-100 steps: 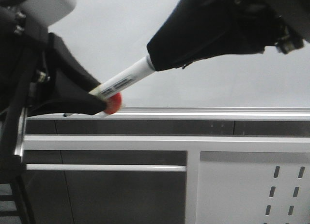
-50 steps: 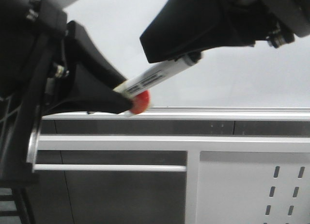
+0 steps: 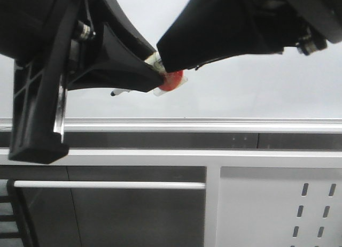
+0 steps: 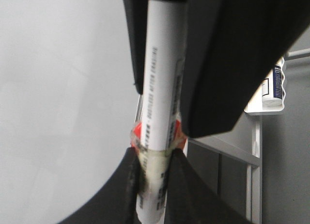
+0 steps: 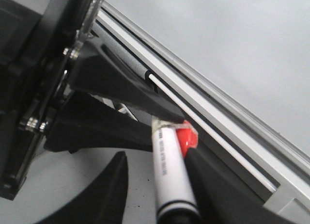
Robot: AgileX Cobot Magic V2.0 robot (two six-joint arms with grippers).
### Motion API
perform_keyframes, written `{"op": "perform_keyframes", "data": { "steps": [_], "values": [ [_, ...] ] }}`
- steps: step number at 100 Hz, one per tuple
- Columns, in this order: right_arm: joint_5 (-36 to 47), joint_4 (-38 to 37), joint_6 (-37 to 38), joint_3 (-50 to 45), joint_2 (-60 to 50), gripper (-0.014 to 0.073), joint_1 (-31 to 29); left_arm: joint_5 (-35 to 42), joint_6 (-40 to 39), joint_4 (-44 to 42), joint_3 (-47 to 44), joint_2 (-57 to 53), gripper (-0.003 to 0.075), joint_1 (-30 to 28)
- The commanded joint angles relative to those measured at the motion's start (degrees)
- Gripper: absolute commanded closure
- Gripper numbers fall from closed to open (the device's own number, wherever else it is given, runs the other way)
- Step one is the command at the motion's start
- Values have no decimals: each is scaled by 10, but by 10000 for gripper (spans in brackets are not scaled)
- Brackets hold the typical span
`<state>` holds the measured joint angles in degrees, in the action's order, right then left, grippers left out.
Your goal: Write number 1 on whiteboard
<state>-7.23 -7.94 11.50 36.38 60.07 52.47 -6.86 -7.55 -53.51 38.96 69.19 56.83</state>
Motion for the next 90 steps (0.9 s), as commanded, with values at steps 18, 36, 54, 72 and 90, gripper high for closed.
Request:
{"op": "perform_keyframes", "data": {
  "steps": [18, 36, 54, 72, 90],
  "values": [
    [40, -8, -7, 21, -6, 352, 1, 14, -4, -1, 20, -13, 738, 5],
    [43, -9, -7, 21, -6, 352, 1, 3, -4, -1, 20, -13, 738, 5],
    [46, -9, -7, 21, -6, 356, 1, 3, -4, -1, 20, -13, 738, 5],
    [56, -19, -7, 21, -6, 512, 1, 3, -4, -1, 20, -13, 738, 5],
    [65, -19, -7, 21, -6, 673, 1, 3, -4, -1, 20, -13, 738, 5]
  ]
}}
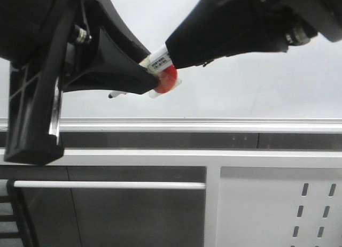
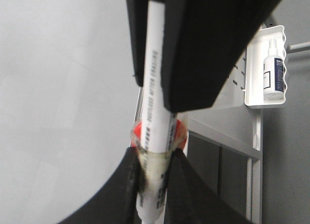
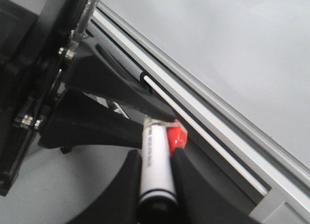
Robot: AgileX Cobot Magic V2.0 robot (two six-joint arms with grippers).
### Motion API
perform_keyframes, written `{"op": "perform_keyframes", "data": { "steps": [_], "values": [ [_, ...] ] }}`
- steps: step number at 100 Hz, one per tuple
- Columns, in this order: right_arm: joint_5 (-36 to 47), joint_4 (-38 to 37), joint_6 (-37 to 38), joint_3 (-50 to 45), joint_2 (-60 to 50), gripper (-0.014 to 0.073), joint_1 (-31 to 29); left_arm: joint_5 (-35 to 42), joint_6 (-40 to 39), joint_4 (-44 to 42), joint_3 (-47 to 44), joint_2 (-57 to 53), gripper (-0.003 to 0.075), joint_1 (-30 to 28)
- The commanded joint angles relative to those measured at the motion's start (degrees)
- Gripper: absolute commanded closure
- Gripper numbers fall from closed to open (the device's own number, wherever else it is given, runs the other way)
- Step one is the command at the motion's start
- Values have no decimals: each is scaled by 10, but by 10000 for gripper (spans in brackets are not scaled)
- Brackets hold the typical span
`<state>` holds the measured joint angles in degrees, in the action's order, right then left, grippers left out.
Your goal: Write number 1 on whiteboard
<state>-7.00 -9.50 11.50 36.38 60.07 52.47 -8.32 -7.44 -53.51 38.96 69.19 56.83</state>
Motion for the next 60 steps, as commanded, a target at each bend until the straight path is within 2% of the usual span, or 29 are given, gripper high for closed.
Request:
{"op": "perform_keyframes", "data": {
  "steps": [1, 14, 21, 26, 38, 45, 51, 60],
  "values": [
    [63, -4, -7, 21, -6, 673, 1, 18, -5, -1, 20, -13, 738, 5],
    [63, -4, -7, 21, -6, 673, 1, 18, -5, -1, 20, -13, 732, 5],
    [63, -4, -7, 21, -6, 673, 1, 18, -5, -1, 20, -13, 684, 5],
    [63, -4, -7, 21, -6, 673, 1, 18, -5, 4, 20, -13, 607, 5],
    [63, -5, -7, 21, -6, 673, 1, 19, -5, 28, 20, -13, 308, 5],
    [63, -13, -7, 21, -6, 673, 1, 17, -9, 46, 20, -13, 178, 5],
    [63, -21, -7, 21, -6, 673, 1, 7, -9, 70, 20, -19, 144, 5],
    [62, -23, -7, 21, -6, 672, 1, -20, -9, 121, 20, -33, 178, 5]
  ]
}}
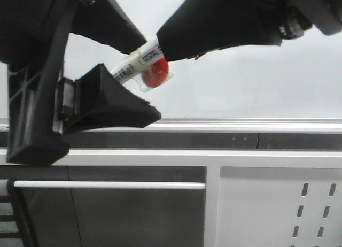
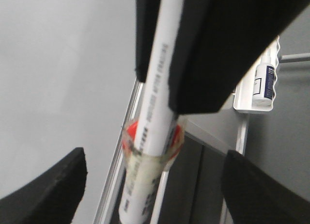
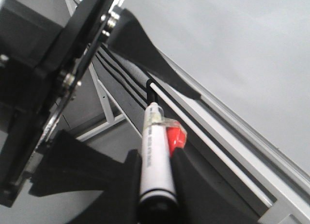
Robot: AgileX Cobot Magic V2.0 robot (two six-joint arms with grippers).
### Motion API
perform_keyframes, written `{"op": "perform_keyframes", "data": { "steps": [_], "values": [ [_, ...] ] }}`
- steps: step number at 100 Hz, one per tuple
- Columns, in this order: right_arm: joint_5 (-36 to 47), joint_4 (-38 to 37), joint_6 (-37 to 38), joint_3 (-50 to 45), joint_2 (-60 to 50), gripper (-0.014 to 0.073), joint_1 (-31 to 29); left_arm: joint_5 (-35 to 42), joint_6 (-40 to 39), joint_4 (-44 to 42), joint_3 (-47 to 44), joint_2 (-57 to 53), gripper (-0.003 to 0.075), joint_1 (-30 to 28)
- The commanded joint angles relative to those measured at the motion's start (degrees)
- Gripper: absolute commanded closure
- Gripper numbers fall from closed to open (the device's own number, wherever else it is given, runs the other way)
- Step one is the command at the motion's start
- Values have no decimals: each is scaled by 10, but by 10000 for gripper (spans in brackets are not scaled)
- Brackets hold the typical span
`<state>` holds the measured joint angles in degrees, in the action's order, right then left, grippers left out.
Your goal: Write number 1 on whiteboard
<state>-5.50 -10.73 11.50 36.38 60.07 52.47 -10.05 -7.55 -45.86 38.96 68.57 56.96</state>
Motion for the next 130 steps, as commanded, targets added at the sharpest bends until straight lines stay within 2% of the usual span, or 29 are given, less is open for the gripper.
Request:
{"op": "perform_keyframes", "data": {
  "steps": [1, 31, 43, 49, 80, 95, 130],
  "values": [
    [46, -11, -7, 21, -6, 673, 1, -7, -7, 50, 20, -29, 190, 3],
    [18, -26, -7, 21, -6, 672, 1, -51, -18, 124, 20, -154, 425, 3],
    [18, -26, -7, 21, -6, 671, 1, -123, -39, 157, 19, -208, 607, 3],
    [24, -30, -7, 19, -6, 656, 1, -140, -39, 169, 16, -234, 741, 3],
    [47, -39, -7, 11, -22, 650, 1, -139, -151, 165, -48, -334, 738, 1],
    [55, -39, -7, -10, -50, 650, 1, -111, -195, 162, -94, -379, 738, 1],
    [72, -36, -7, -75, -141, 643, 1, -102, -341, 22, -143, -525, 738, 1]
  ]
}}
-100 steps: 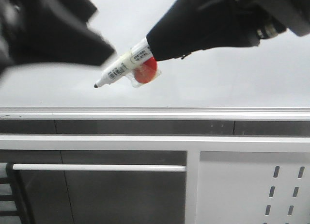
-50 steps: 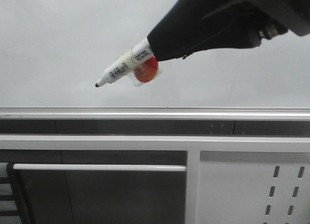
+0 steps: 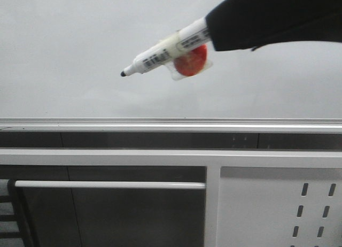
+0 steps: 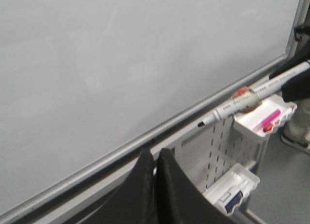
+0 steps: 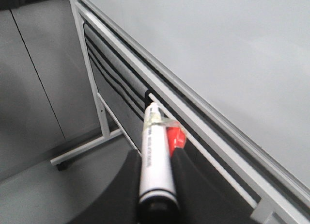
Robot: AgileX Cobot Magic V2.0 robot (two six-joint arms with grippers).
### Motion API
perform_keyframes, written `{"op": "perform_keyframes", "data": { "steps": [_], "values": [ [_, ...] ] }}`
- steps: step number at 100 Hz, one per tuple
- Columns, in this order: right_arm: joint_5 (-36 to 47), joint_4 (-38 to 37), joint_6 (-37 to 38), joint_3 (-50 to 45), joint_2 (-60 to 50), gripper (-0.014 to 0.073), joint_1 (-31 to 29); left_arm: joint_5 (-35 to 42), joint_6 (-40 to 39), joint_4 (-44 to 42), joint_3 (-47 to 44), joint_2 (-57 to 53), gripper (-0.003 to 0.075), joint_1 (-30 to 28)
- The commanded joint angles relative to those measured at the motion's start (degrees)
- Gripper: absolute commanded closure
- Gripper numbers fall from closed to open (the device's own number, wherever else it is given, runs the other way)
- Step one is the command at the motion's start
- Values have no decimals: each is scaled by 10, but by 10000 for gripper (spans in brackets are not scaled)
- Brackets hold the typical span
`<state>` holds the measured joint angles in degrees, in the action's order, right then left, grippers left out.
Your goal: Write number 1 on whiteboard
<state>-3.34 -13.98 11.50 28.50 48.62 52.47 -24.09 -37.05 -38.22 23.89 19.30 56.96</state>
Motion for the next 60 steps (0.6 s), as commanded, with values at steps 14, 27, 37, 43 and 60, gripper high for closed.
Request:
{"op": "perform_keyframes", "data": {
  "steps": [14, 27, 37, 43, 60],
  "values": [
    [50, -3, -7, -18, -55, 643, -12, -22, -106, -132, -2, -100, 738, 1],
    [53, -3, -7, -29, -65, 643, -27, -81, -117, -212, -13, -150, 738, 1],
    [56, -3, -7, -29, -64, 643, -34, -129, -118, -243, -18, -174, 738, 1],
    [58, -8, -7, -29, -64, 643, -34, -146, -118, -250, -24, -183, 738, 1],
    [80, -17, -7, -35, -64, 643, -55, -139, -118, -268, -58, -201, 738, 1]
  ]
}}
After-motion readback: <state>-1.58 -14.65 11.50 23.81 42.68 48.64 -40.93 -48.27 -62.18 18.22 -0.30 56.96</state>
